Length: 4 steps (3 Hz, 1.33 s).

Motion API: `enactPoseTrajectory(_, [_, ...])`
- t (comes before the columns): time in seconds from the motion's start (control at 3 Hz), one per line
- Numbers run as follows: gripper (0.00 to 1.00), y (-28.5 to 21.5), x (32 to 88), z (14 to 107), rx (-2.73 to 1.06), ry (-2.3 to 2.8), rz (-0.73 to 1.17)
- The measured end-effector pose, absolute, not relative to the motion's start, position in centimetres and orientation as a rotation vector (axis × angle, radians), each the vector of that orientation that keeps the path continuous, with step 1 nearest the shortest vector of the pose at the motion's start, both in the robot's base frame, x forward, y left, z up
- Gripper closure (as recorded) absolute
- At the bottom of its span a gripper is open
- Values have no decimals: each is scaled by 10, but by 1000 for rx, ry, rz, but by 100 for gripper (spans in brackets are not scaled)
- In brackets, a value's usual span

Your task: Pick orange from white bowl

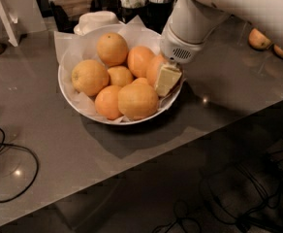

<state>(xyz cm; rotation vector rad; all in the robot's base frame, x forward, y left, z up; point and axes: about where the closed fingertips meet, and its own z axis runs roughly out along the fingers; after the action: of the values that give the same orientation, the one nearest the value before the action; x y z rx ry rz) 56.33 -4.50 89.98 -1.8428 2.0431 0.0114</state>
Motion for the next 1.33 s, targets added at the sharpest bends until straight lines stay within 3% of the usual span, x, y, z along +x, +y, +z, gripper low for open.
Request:
enactPoseTrajectory(1.0, [99,-44,563,900,-1850,2041,14])
enactPoseTrajectory(1.33, [100,-42,558,906,-1856,2029,46])
